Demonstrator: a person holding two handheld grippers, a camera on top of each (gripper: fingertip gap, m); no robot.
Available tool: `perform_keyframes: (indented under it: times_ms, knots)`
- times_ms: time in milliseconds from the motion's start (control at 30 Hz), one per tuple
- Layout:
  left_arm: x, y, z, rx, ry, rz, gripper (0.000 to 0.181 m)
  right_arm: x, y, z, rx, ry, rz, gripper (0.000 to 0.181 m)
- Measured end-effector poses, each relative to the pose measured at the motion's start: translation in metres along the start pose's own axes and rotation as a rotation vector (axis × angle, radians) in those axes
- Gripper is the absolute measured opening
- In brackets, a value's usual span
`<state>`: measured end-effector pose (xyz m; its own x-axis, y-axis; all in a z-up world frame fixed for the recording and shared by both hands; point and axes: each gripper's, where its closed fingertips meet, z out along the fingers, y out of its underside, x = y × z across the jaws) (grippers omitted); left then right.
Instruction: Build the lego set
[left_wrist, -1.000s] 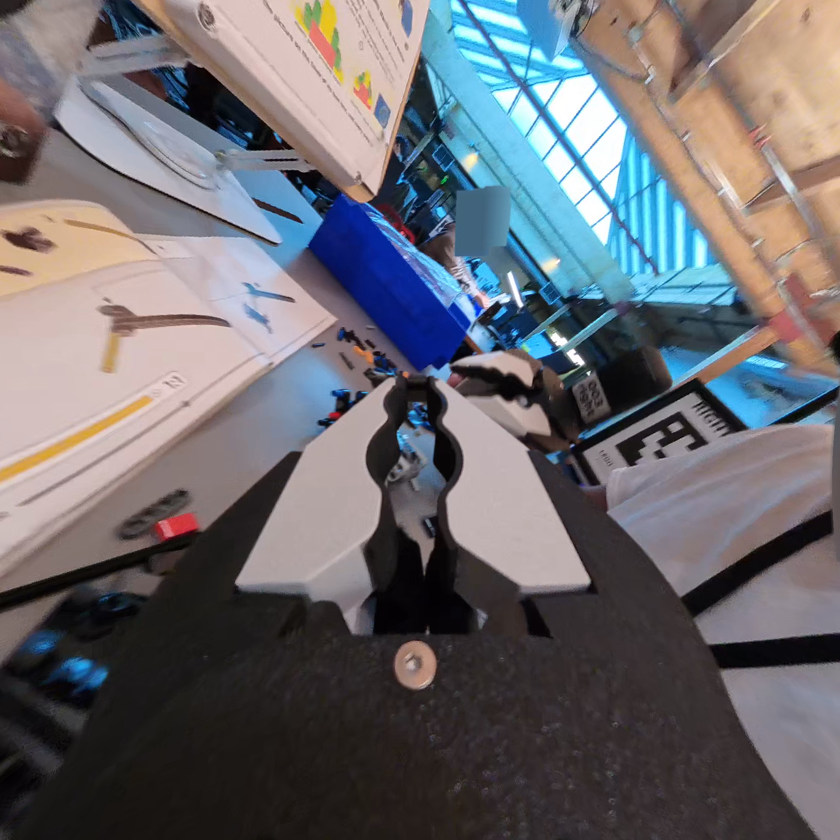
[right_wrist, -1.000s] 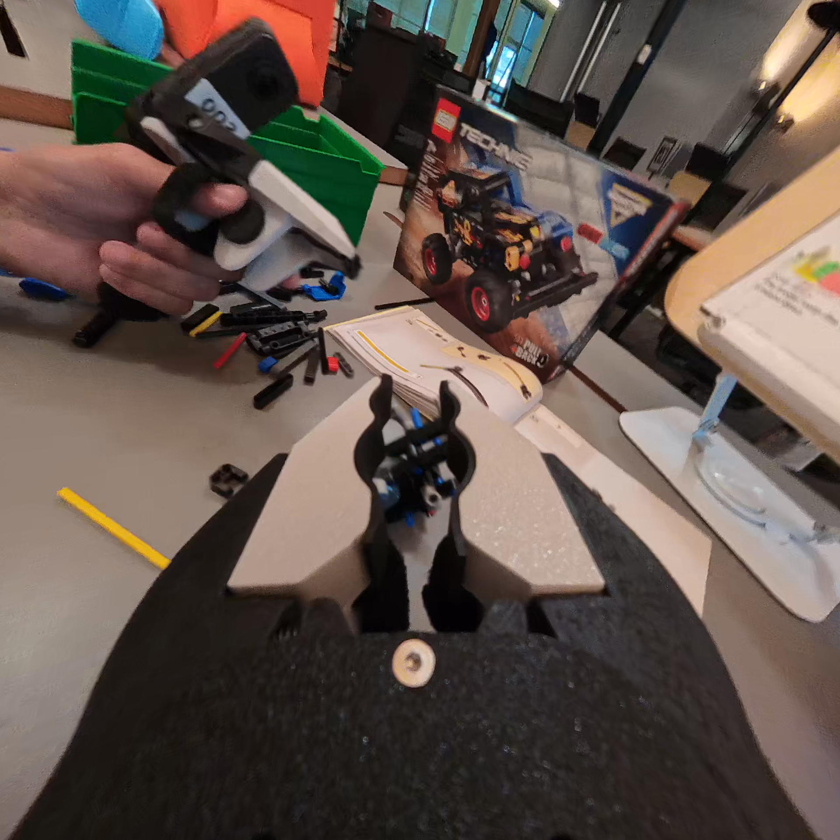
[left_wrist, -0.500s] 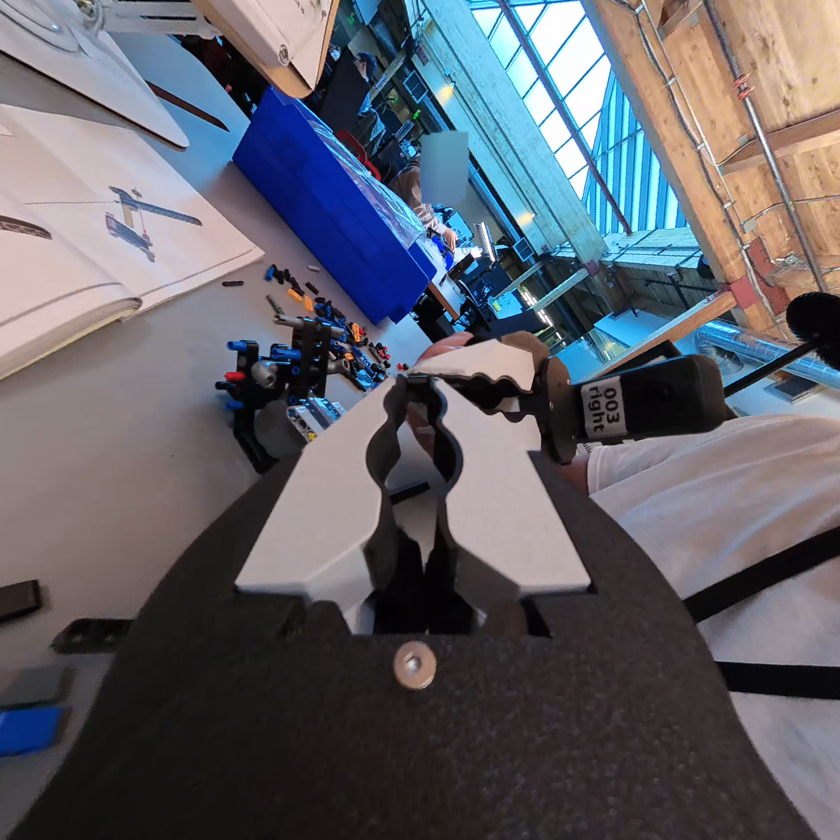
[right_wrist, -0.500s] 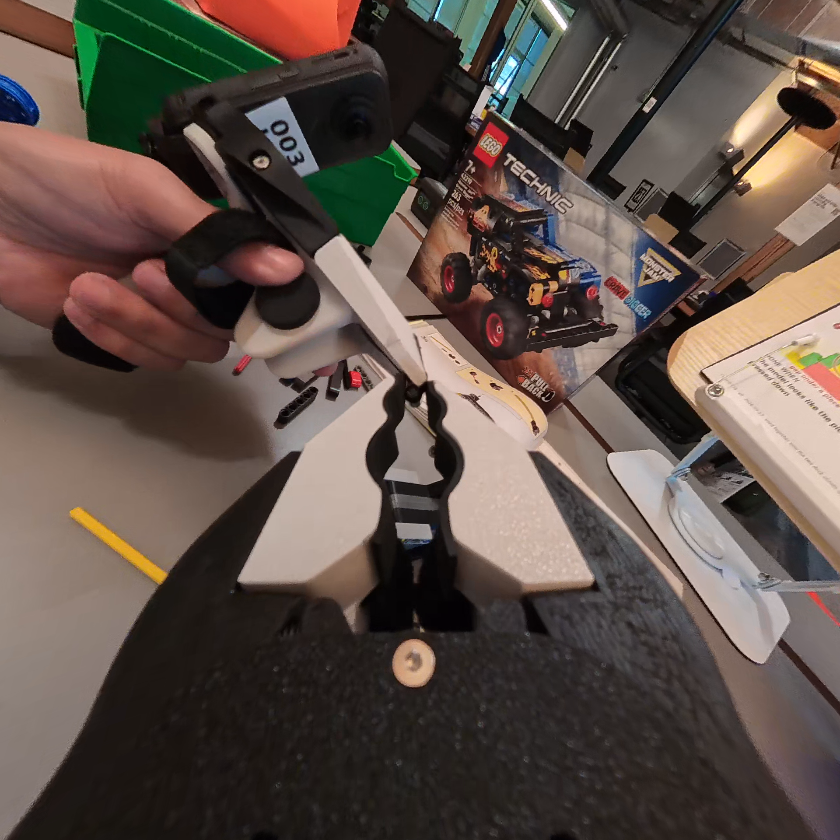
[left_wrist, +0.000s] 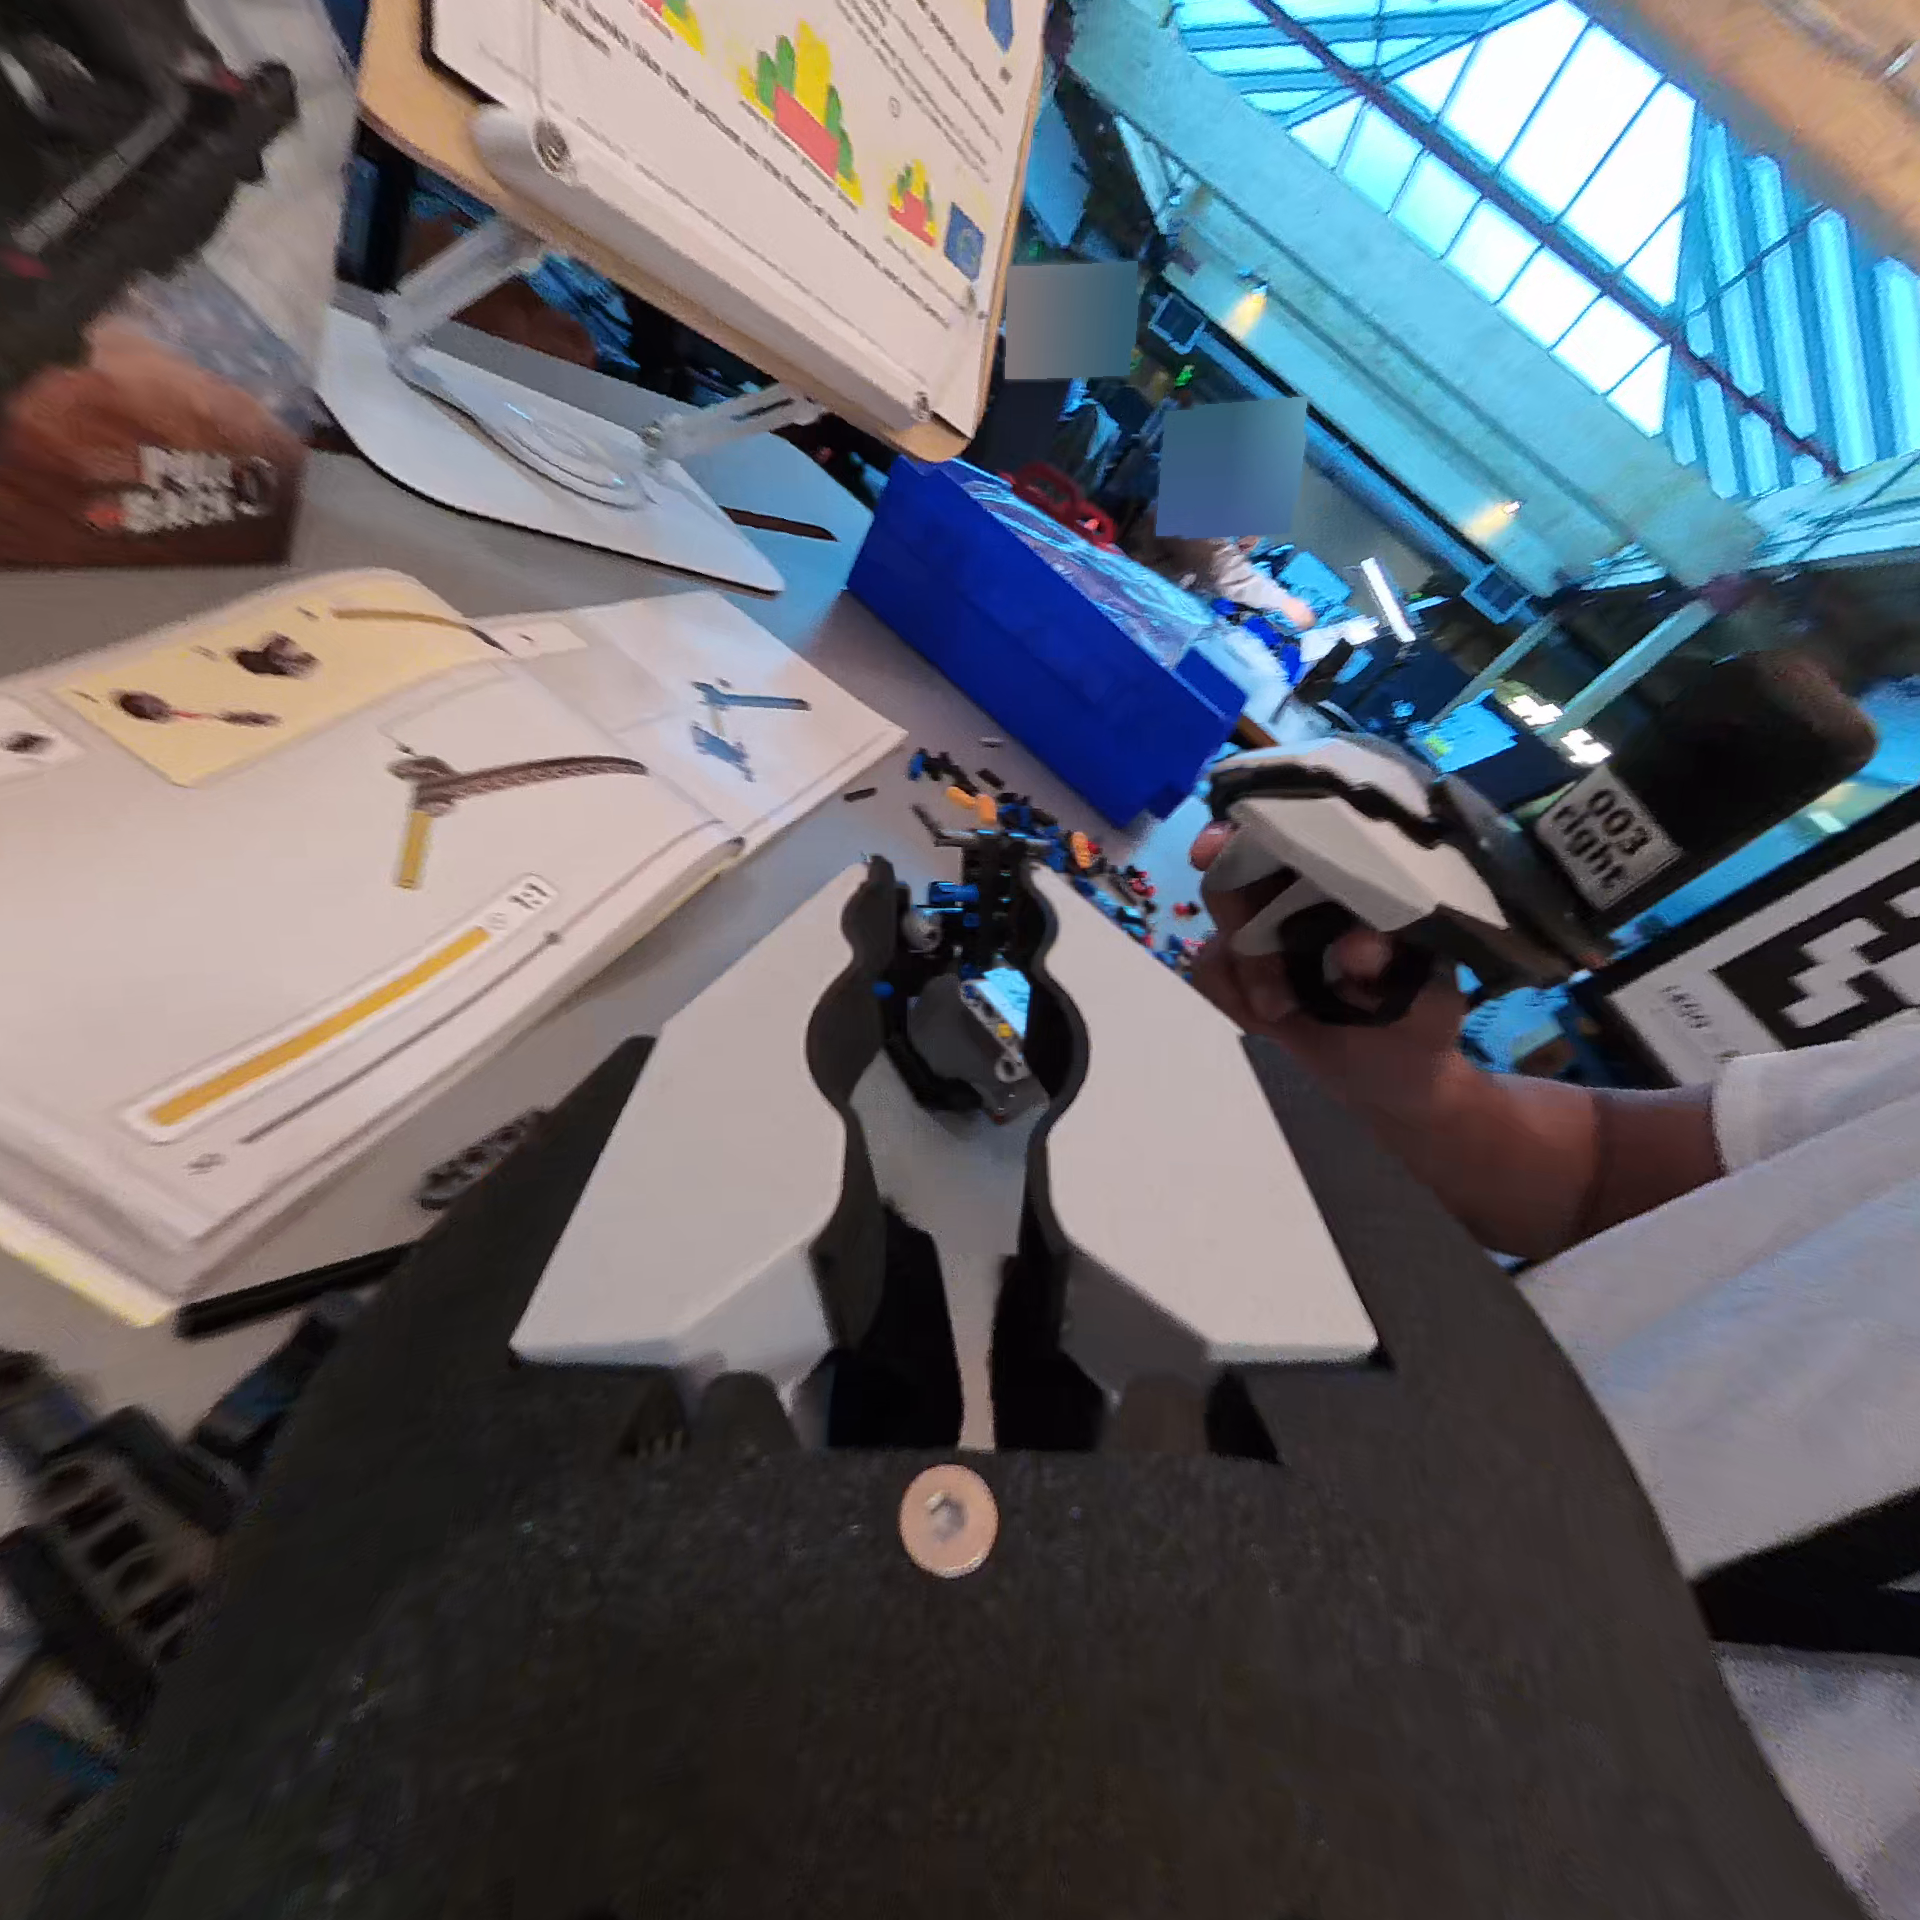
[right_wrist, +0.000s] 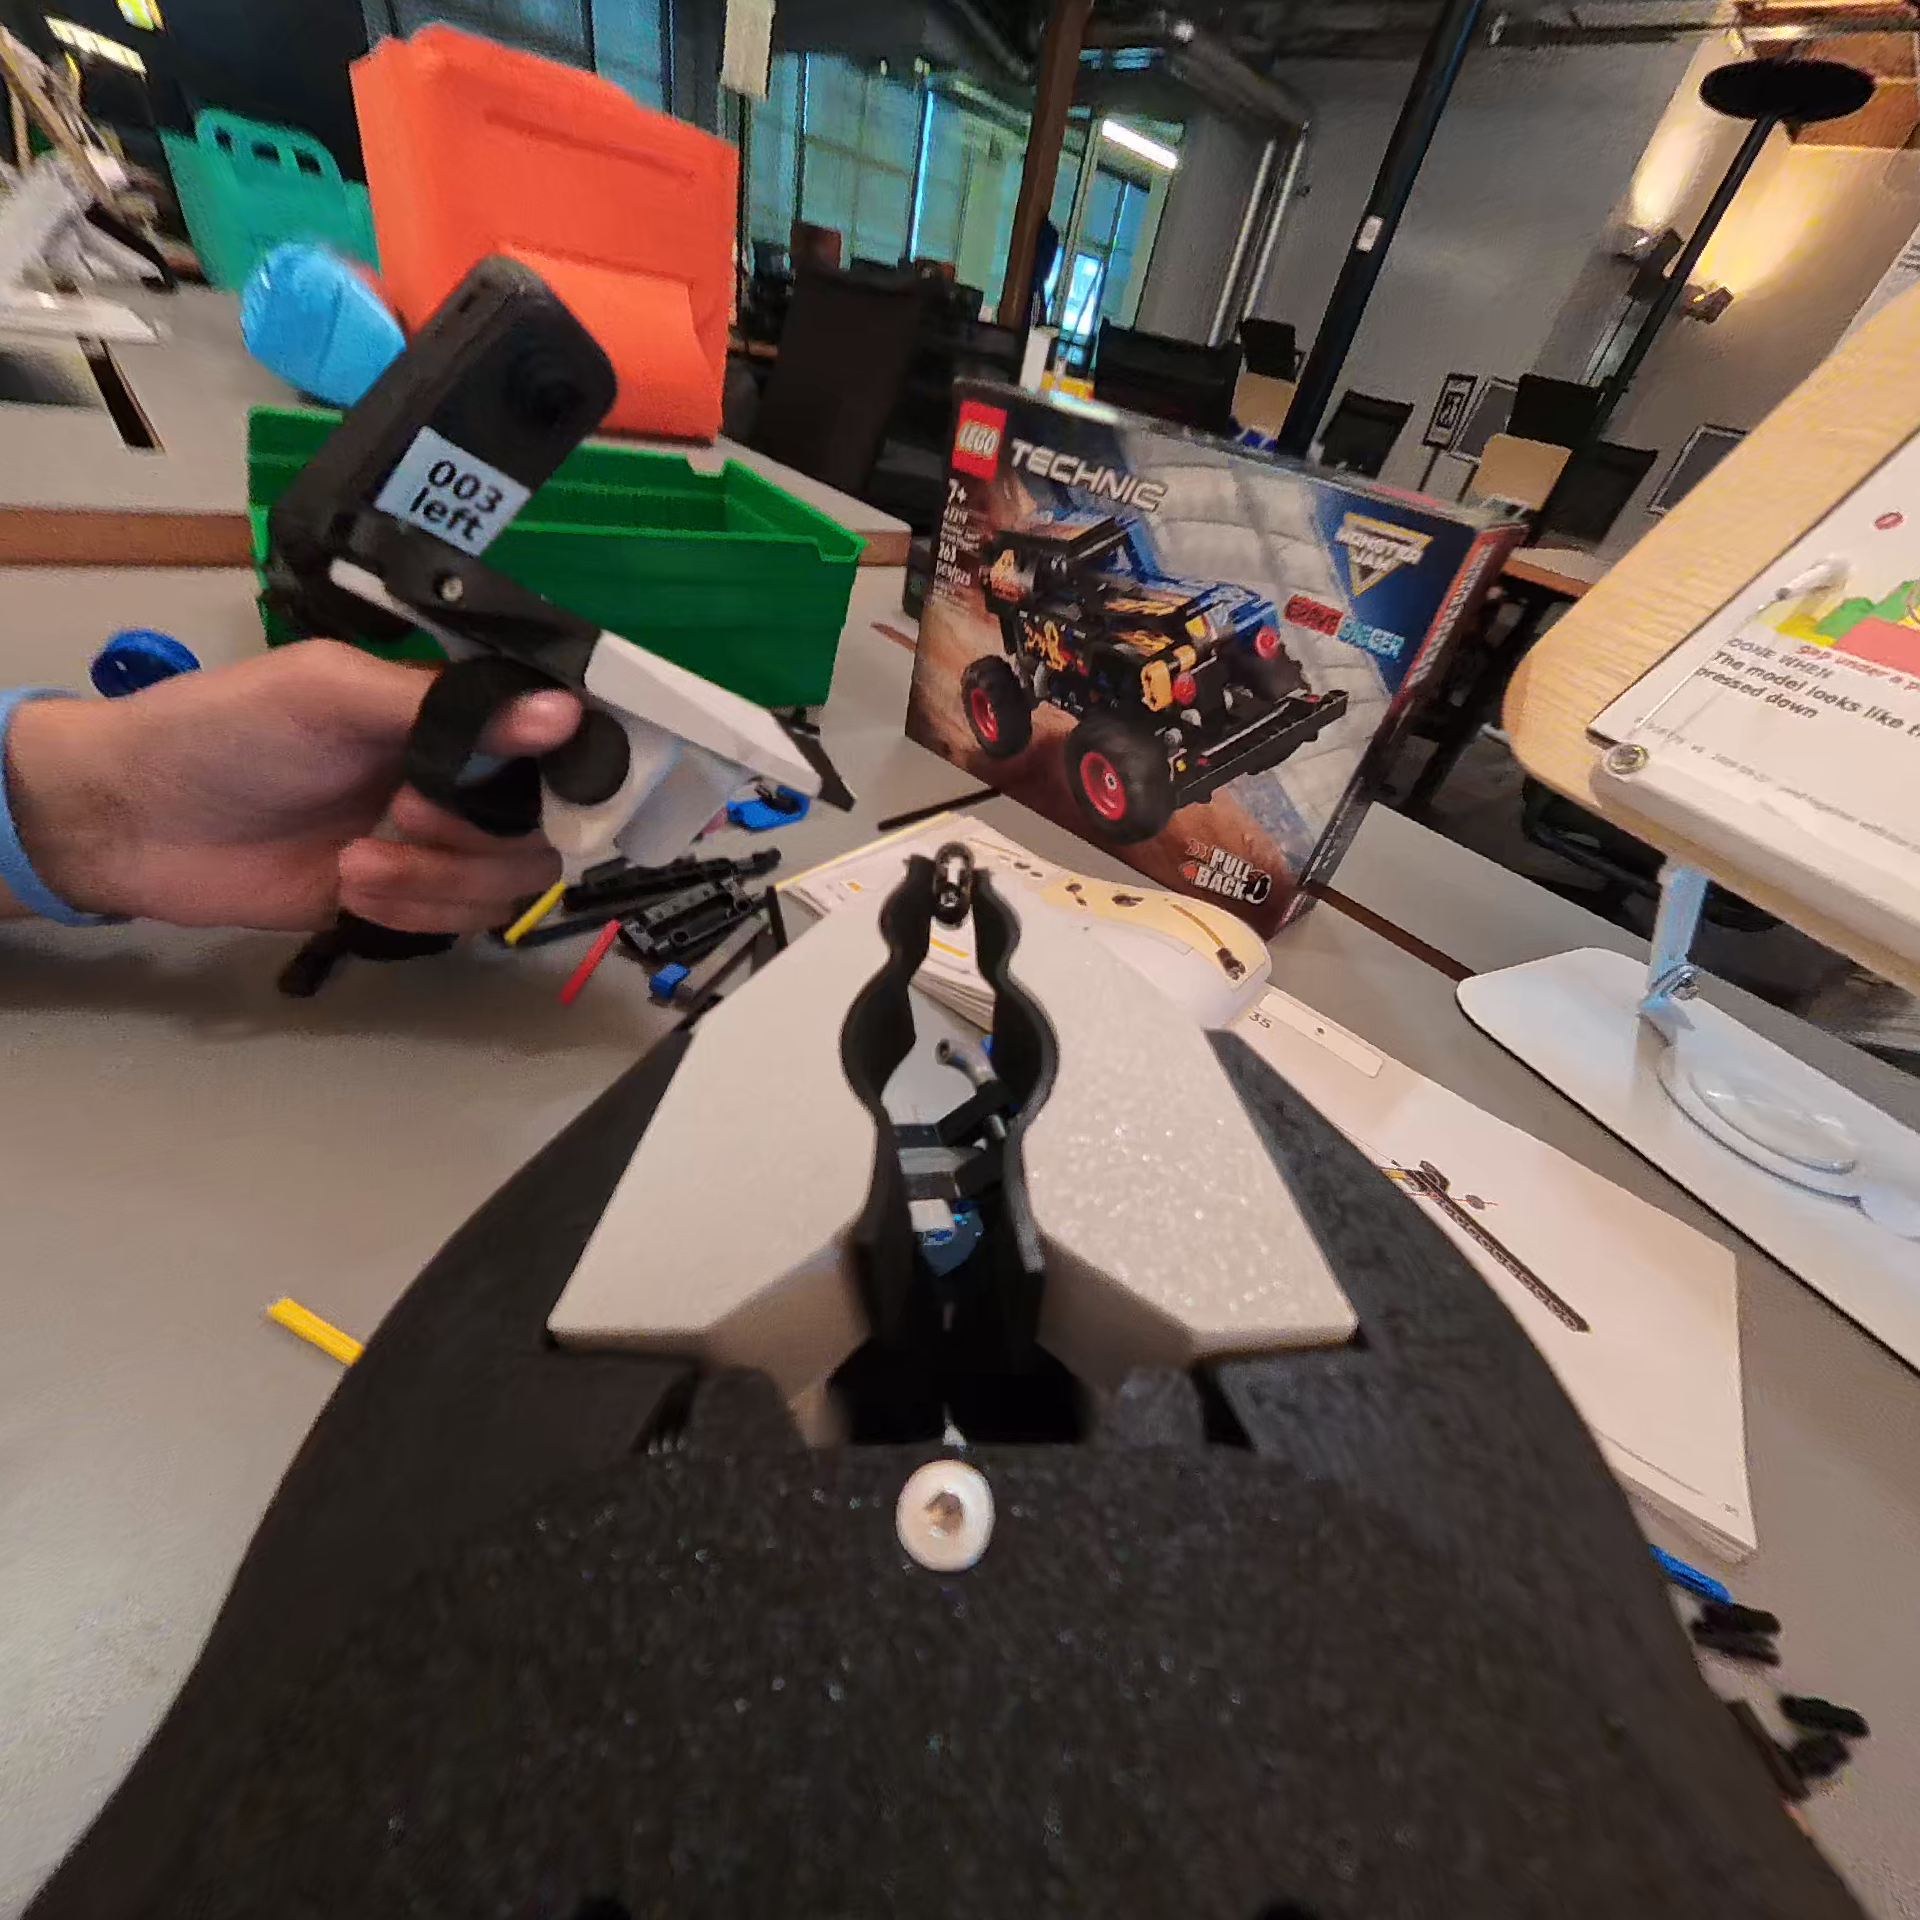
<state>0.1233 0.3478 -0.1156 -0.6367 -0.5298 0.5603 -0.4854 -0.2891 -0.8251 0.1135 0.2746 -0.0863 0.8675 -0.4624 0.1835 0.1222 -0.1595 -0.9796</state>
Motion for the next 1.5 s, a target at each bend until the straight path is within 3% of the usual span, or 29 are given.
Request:
perform_keyframes:
  times_ms: [233, 767, 1067, 1300, 1500]
  knots:
    - [-0.013, -0.002, -0.006, -0.023, -0.140, 0.164, 0.016, 0.016, 0.001, -0.012, 0.020, 0.011, 0.043, 0.007]
    - [-0.021, -0.005, -0.011, -0.023, -0.150, 0.123, 0.016, 0.015, 0.003, -0.012, 0.000, 0.008, -0.001, 0.007]
    - [0.019, 0.008, 0.005, -0.075, 0.053, 0.128, 0.012, -0.014, 0.010, -0.004, -0.040, -0.093, -0.060, 0.007]
    - [0.030, 0.023, 0.011, -0.146, 0.014, 0.347, 0.013, -0.026, 0.013, -0.001, -0.044, -0.189, 0.070, 0.007]
    - [0.030, 0.025, 0.011, -0.156, -0.008, 0.404, 0.014, -0.020, 0.014, -0.001, -0.046, -0.194, 0.130, 0.007]
